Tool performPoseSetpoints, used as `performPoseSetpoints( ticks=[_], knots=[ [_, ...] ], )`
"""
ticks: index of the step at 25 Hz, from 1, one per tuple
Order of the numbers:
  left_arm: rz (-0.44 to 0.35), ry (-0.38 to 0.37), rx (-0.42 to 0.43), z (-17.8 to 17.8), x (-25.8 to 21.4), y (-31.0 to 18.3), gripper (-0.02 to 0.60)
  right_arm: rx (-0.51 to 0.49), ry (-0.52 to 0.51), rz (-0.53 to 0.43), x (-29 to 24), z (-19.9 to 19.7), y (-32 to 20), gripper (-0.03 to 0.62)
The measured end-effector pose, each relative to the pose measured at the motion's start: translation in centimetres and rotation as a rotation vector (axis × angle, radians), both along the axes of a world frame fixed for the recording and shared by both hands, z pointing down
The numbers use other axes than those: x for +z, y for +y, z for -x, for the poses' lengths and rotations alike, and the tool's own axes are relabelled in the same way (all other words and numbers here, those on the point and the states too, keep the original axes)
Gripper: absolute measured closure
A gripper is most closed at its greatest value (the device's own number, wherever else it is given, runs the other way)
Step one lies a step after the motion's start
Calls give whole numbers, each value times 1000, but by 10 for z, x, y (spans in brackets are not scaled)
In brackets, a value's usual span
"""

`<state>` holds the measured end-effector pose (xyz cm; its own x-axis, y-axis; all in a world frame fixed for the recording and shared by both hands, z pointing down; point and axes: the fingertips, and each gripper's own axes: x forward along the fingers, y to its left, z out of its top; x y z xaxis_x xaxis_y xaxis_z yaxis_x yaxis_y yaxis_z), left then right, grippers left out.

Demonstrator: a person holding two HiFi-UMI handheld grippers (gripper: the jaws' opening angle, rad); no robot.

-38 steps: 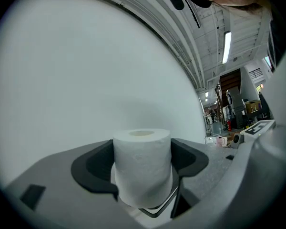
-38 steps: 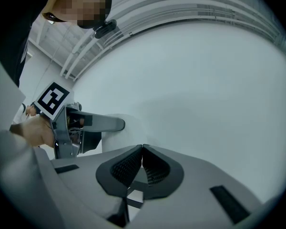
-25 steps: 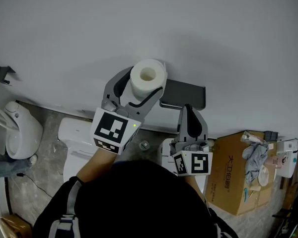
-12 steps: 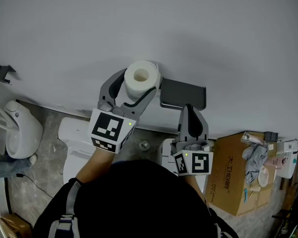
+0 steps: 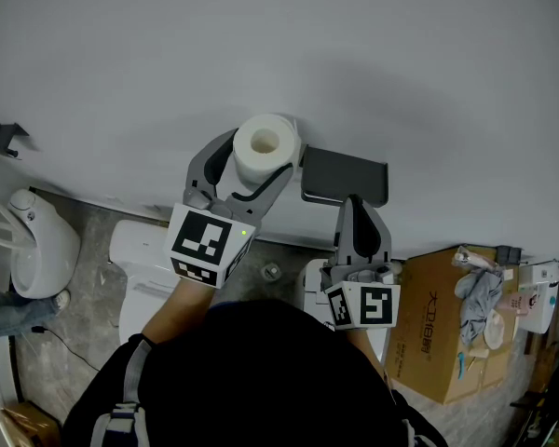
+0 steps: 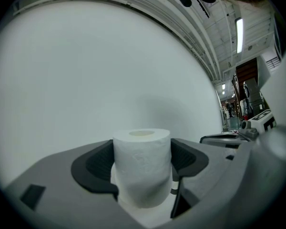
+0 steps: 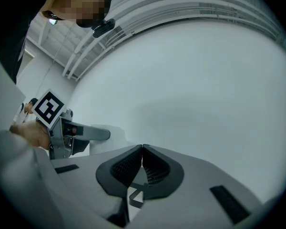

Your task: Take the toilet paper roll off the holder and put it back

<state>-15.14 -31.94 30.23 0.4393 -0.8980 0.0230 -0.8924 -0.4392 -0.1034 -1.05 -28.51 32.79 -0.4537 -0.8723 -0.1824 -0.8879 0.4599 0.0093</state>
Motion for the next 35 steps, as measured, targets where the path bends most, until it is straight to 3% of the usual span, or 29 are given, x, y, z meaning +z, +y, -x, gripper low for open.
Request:
performPoseSetpoints(
  ticks=[17, 35],
  knots=[
    [-2, -3, 10, -1, -1, 0, 219, 2, 5, -2, 0, 0, 0, 571],
    [-34, -5, 91, -40, -19, -5, 219, 36, 0, -8, -2, -21, 2, 571]
  ],
)
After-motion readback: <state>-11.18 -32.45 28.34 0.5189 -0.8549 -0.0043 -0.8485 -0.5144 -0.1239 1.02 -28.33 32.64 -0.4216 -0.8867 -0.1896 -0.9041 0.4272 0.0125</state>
